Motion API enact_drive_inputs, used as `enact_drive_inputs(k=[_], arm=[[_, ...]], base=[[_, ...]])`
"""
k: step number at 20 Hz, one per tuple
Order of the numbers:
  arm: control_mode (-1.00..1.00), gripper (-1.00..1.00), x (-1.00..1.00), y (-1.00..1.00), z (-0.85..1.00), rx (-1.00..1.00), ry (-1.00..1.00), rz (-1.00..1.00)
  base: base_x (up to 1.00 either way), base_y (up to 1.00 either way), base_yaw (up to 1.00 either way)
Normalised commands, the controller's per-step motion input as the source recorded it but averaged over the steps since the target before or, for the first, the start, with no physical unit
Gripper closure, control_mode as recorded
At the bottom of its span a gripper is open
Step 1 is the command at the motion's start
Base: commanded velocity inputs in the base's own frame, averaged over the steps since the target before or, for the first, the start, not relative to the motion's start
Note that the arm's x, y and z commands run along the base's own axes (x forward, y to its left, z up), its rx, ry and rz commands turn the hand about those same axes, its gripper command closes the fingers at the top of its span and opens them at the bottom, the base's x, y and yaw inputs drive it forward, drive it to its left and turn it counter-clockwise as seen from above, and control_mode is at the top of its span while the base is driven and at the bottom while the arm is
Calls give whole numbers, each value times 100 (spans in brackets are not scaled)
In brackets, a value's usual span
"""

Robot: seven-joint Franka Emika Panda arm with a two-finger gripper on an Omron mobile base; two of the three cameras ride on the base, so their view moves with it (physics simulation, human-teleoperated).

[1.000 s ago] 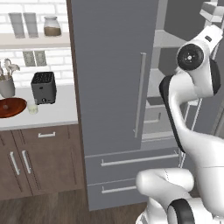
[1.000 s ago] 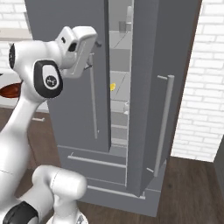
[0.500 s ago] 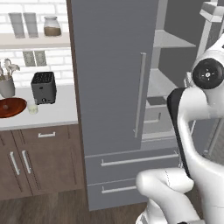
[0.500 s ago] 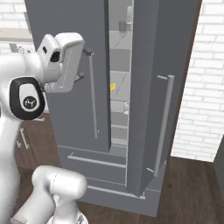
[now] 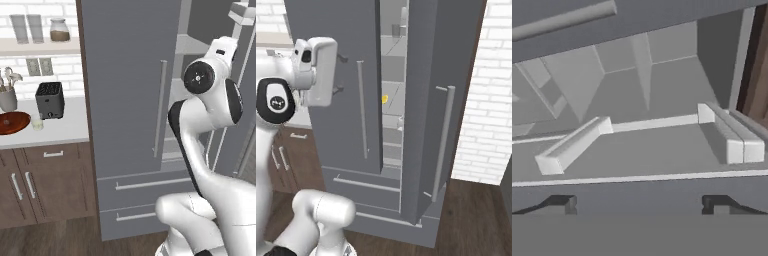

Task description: Grab a lemon wedge from the fridge and one ice cube from the ice bowl, and put them in the glass of lemonade.

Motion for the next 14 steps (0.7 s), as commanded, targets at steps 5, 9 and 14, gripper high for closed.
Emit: enact_drive_inputs(k=[5,9,14], arm=[[-100,-100,96,3,-44,-3,28,-17],[-100,-100,17,-45,-35,2,-1,-18],[-100,-100,5,-73,-30,11,-14,-15]], base=[[0,0,0],[0,0,0],[0,0,0]])
